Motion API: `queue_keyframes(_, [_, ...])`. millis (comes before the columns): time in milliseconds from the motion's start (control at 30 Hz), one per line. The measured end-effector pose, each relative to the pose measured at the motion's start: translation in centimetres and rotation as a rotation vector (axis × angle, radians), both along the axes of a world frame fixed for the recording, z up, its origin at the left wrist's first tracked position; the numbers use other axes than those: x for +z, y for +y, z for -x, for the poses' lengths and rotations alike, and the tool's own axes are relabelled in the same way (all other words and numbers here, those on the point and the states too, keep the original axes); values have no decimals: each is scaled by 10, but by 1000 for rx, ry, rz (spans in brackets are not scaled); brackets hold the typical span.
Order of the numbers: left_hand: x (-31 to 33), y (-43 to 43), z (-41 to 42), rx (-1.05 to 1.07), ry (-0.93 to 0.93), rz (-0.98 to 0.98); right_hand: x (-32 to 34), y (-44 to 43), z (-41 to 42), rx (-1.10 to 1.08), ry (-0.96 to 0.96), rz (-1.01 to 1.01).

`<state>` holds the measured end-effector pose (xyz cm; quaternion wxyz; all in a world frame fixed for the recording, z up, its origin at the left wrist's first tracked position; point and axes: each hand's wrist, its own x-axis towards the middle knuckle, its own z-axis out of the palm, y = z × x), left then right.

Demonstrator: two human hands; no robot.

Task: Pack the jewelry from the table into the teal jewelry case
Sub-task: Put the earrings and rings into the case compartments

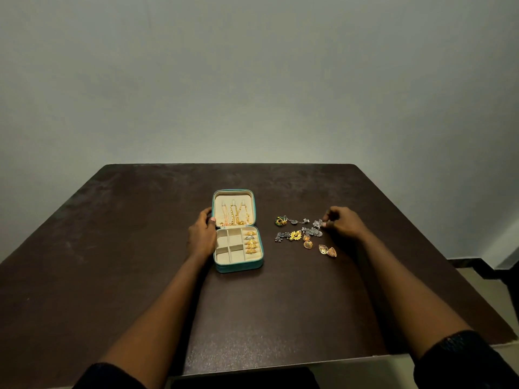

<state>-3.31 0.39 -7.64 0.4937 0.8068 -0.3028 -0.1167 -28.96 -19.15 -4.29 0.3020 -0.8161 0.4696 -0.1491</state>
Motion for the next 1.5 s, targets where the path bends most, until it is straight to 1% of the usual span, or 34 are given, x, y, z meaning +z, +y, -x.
queue_keyframes(200, [-2, 0, -2, -8, 15, 8, -2, 4, 0, -147, -162, 12])
queue_keyframes(233, [-2, 0, -2, -10, 14, 8, -1, 5, 2, -169, -161, 26])
queue_keyframes(300, [-2, -1, -2, -6, 14, 10, 0, 8, 6, -168, -82, 93])
queue_keyframes(400, [-2, -2, -1, 3, 6, 15, 5, 21, 4, -92, 9, 158])
queue_keyframes(467, [-2, -2, -1, -1, 3, 14, 11, 33, 0, 6, 55, 125])
queue_keyframes(533, [-3, -1, -1, 1, 3, 17, 12, 44, -7, 124, 143, 70])
queue_keyframes(633, [-4, -1, -2, 12, 2, 21, 11, 52, -17, 186, 252, 77])
queue_keyframes(800, [-5, -1, -2, 11, 13, 26, 14, 49, -14, 172, 250, 84])
queue_keyframes(933, [-5, -2, -2, 6, 23, 30, 14, 44, -6, 52, 105, 77])
queue_keyframes(1033, [-5, -2, -3, 8, 10, 23, 12, 43, -5, 41, 80, 76])
queue_keyframes(1200, [-5, -1, -3, 11, 6, 9, 9, 47, -15, 90, 218, 103])
queue_keyframes(1333, [-4, -1, -3, 16, 13, 7, 8, 54, -30, 55, 234, 281])
queue_keyframes(1400, [-4, -1, -2, 13, 22, 16, 6, 58, -39, 119, 299, 358])
queue_keyframes(1500, [-3, -1, -2, 4, 25, 38, 2, 64, -50, 244, 430, 358])
